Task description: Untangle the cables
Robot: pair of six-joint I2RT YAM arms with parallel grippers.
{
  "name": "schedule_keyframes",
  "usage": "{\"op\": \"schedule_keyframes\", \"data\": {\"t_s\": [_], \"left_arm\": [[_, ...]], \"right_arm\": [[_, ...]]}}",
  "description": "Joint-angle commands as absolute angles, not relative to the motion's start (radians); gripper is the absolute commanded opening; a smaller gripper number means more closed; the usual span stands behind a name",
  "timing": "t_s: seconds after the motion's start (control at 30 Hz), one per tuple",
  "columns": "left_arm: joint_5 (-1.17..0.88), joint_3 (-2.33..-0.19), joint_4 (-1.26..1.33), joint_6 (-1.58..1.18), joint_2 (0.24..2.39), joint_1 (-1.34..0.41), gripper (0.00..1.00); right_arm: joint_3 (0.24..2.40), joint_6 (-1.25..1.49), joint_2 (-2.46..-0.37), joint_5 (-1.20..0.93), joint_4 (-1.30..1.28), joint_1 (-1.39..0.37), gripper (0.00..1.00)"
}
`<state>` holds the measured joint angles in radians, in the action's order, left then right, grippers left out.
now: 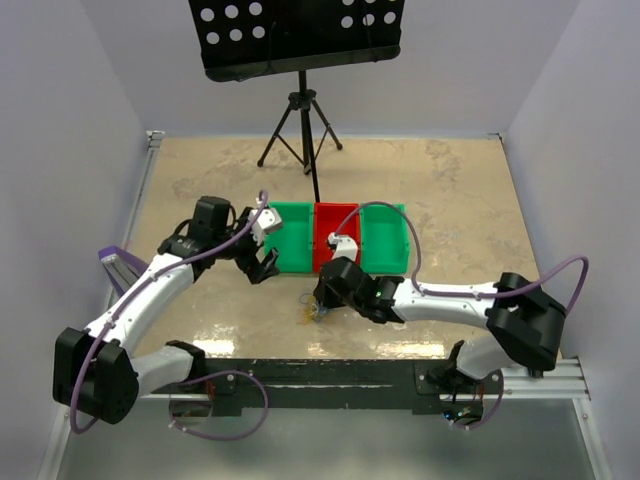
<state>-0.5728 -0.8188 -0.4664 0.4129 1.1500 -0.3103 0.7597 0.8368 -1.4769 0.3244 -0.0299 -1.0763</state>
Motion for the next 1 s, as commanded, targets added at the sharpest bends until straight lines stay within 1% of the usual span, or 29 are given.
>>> {"op": "schedule_keyframes", "data": {"t_s": [0.0,0.07,0.13,0.2,0.23,0.33,0.37,0.47,0.53,0.73,0.87,0.97], "left_arm": [[-0.568,-0.818,-0.482,0.462,1.15,-0.38,1.0],[-0.554,-0.821,-0.485,0.465,1.166,-0.408,1.0],[-0.543,-0.825,-0.497,0.475,1.177,-0.451,1.0],[-0.526,-0.822,-0.505,0.485,1.184,-0.494,1.0],[-0.516,-0.821,-0.509,0.488,1.192,-0.514,1.0],[-0.492,-0.822,-0.515,0.492,1.218,-0.555,1.0],[-0.489,-0.825,-0.515,0.492,1.227,-0.563,1.0],[-0.485,-0.83,-0.517,0.494,1.242,-0.583,1.0],[-0.477,-0.831,-0.514,0.497,1.258,-0.601,1.0],[-0.465,-0.854,-0.491,0.526,1.331,-0.658,1.0],[-0.479,-0.88,-0.466,0.548,1.393,-0.689,1.0],[-0.526,-0.89,-0.436,0.558,1.42,-0.704,0.99]], "right_arm": [[0.709,0.857,-1.352,0.238,0.026,-1.144,0.21],[0.666,0.885,-1.298,0.204,0.047,-1.146,0.21],[0.649,0.91,-1.281,0.21,0.034,-1.146,0.25],[0.647,0.926,-1.302,0.235,0.002,-1.146,0.42],[0.65,0.936,-1.319,0.247,-0.035,-1.146,0.48],[0.632,0.95,-1.338,0.247,-0.032,-1.146,0.61],[0.627,0.95,-1.333,0.242,-0.025,-1.146,0.63],[0.629,0.959,-1.295,0.267,-0.064,-1.146,0.64],[0.627,0.979,-1.24,0.297,-0.125,-1.146,0.62],[0.568,1.046,-1.027,0.301,-0.224,-1.146,0.62],[0.534,1.094,-0.96,0.295,-0.262,-1.146,0.6],[0.517,1.112,-0.93,0.293,-0.278,-1.146,0.58]]}}
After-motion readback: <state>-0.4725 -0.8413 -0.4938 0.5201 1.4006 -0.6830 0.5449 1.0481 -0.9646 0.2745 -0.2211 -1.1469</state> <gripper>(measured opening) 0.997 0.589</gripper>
